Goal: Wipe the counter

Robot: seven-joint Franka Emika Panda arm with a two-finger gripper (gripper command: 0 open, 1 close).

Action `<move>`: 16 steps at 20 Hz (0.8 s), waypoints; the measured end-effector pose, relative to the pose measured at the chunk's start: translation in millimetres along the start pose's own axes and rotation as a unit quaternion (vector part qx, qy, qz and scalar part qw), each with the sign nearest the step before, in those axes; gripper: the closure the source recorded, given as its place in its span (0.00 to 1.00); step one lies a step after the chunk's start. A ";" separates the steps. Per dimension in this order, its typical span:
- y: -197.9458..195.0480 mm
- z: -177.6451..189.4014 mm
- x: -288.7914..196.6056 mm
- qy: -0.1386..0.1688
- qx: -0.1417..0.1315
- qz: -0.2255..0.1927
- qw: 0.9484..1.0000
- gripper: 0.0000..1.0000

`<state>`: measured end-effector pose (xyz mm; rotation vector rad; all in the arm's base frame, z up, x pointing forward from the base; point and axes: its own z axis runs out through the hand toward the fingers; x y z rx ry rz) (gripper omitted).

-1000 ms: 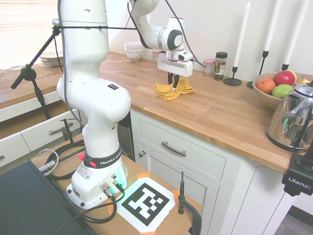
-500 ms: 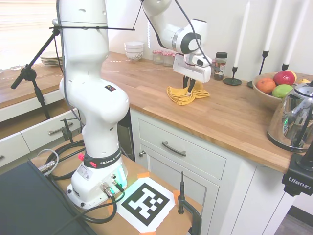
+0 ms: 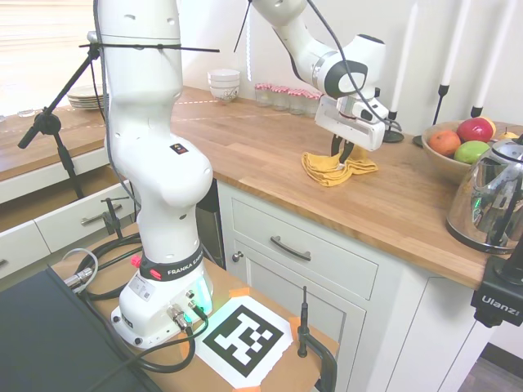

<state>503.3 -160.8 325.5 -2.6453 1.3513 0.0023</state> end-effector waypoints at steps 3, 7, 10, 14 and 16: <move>27.1 -4.9 19.3 -0.002 0.007 0.009 1.000 1.00; 57.9 -10.1 41.6 -0.007 0.016 0.021 1.000 1.00; 73.9 -12.8 54.4 -0.010 0.021 0.027 0.999 1.00; 80.6 -14.2 60.9 -0.011 0.021 0.029 0.999 1.00; 79.1 -14.0 60.4 -0.011 0.020 0.026 0.999 1.00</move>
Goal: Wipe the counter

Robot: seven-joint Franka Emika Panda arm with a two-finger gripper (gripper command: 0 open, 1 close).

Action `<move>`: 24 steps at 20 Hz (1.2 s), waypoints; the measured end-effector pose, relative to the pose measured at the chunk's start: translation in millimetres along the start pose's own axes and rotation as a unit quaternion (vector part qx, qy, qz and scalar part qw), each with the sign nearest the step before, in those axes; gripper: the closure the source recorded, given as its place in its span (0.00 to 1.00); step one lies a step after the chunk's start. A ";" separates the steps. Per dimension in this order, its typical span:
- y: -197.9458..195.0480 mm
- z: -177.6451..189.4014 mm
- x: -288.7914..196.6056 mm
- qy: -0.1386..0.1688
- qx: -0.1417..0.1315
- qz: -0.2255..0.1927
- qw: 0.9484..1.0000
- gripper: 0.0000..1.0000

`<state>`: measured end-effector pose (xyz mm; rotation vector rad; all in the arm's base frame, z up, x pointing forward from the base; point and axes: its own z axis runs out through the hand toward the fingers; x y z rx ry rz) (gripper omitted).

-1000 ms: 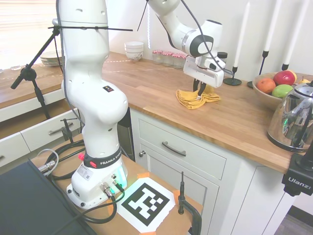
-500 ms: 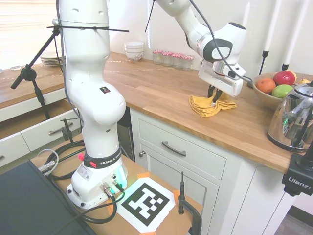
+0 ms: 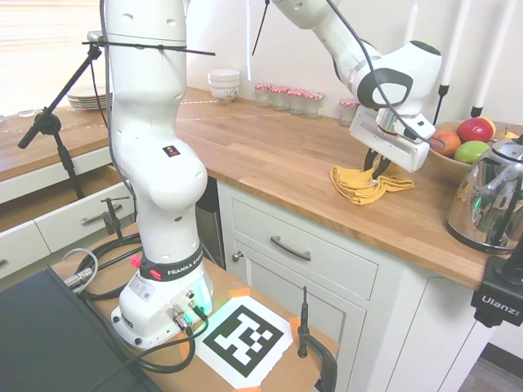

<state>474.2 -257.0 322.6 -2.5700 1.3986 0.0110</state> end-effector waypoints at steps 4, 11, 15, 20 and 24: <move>-9.4 0.6 -4.3 0.008 -0.017 -0.013 1.000 1.00; -66.4 12.7 -45.7 0.035 -0.048 -0.032 0.998 1.00; -101.7 23.1 -85.1 0.045 -0.061 -0.044 0.996 1.00; -136.5 33.8 -132.2 0.056 -0.075 -0.057 0.994 1.00; -164.1 42.6 -169.9 0.064 -0.084 -0.068 0.992 1.00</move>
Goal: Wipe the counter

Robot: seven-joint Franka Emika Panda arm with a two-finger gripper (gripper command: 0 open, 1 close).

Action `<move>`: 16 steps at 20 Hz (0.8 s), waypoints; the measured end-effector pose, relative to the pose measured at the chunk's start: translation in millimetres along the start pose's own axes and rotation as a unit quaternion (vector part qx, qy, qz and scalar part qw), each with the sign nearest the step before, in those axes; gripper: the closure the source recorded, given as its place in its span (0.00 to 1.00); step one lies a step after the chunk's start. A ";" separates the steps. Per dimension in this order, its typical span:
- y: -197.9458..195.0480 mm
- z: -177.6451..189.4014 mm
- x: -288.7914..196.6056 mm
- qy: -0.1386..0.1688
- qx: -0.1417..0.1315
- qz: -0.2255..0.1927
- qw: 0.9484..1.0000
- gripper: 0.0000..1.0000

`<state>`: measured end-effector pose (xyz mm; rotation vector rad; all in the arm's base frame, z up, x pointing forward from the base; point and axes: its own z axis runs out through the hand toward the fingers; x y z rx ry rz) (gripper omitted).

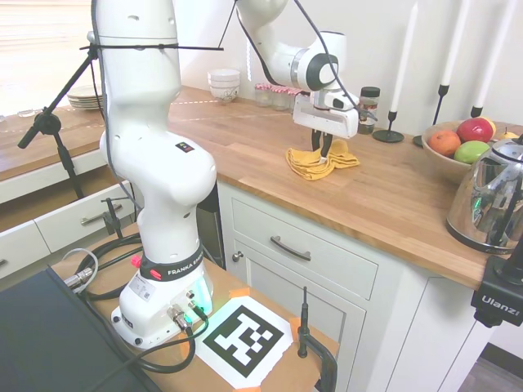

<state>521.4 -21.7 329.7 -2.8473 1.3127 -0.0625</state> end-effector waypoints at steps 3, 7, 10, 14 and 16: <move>-22.4 -0.6 -25.8 0.010 -0.007 -0.009 1.000 1.00; -47.2 -1.2 -59.2 0.023 -0.015 -0.019 0.999 1.00; -65.1 -1.9 -87.5 0.033 -0.022 -0.028 0.999 1.00; -86.8 -2.3 -125.5 0.046 -0.034 -0.039 0.998 1.00; -97.3 -2.2 -142.5 0.052 -0.038 -0.045 0.997 1.00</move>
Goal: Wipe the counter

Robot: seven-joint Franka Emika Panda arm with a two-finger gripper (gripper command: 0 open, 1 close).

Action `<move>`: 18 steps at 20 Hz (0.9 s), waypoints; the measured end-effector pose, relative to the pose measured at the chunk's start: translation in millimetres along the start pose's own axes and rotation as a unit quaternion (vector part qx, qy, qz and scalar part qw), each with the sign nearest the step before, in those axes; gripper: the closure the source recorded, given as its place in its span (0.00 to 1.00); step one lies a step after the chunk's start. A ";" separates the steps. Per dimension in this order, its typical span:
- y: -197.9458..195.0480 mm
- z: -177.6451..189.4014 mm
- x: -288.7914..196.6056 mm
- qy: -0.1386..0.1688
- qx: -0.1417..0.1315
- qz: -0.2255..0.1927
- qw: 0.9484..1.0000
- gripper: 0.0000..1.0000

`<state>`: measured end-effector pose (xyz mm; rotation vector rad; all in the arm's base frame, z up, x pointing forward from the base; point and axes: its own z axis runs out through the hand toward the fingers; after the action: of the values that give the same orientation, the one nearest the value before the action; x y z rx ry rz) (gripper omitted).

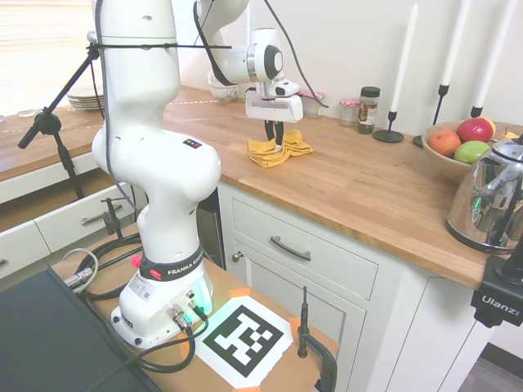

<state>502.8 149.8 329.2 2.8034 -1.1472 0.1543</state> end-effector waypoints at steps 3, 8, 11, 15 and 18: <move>-18.0 -3.8 -20.9 0.006 -0.006 -0.007 1.000 1.00; -48.3 -9.5 -54.3 0.016 -0.012 -0.019 1.000 1.00; -65.6 -13.3 -78.1 0.023 -0.013 -0.028 0.999 1.00; -82.1 -17.5 -103.9 0.028 -0.014 -0.039 0.999 1.00; -87.7 -19.3 -113.2 0.029 -0.013 -0.043 0.999 1.00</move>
<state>483.1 292.9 327.5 2.7986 -1.0082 0.2095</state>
